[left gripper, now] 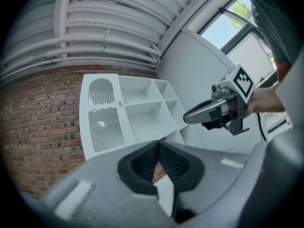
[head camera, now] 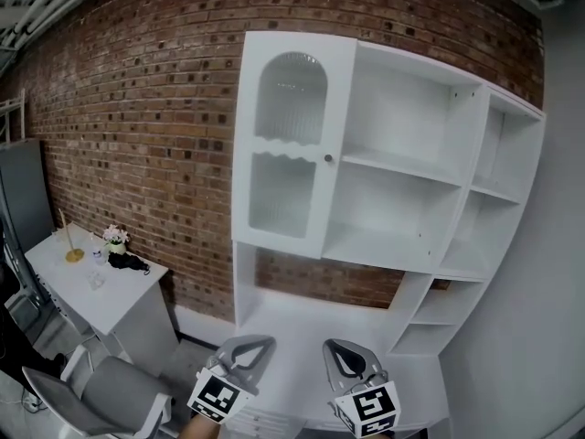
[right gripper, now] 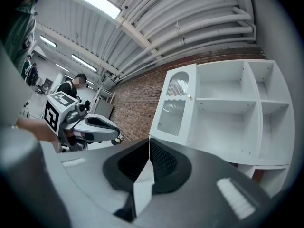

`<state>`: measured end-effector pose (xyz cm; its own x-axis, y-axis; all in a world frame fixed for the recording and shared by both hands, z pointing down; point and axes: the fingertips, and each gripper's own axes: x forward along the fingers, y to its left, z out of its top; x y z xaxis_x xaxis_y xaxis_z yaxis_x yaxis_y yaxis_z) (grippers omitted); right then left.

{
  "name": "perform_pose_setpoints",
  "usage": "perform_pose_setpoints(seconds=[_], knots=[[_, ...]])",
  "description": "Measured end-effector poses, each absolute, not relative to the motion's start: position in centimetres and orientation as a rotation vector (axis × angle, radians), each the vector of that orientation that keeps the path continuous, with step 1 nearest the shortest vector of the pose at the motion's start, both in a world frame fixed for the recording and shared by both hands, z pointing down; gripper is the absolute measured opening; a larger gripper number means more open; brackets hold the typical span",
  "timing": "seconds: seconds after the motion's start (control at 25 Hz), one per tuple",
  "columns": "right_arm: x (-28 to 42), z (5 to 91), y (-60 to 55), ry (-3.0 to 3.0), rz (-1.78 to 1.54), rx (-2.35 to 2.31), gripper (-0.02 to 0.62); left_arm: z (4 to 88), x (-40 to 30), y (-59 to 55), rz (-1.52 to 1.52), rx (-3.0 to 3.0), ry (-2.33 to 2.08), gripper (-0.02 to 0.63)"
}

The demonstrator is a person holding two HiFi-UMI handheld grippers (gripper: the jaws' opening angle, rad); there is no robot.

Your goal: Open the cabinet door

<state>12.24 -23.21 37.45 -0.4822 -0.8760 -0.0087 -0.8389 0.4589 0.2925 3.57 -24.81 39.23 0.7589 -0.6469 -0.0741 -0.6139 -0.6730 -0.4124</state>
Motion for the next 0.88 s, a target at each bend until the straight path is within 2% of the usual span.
perform_pose_setpoints(seconds=[0.88], knots=[[14.2,36.3,-31.3,-2.434,-0.382,1.689,0.009,37.7,6.1,-34.0,-0.051,-2.578,0.771,0.002]])
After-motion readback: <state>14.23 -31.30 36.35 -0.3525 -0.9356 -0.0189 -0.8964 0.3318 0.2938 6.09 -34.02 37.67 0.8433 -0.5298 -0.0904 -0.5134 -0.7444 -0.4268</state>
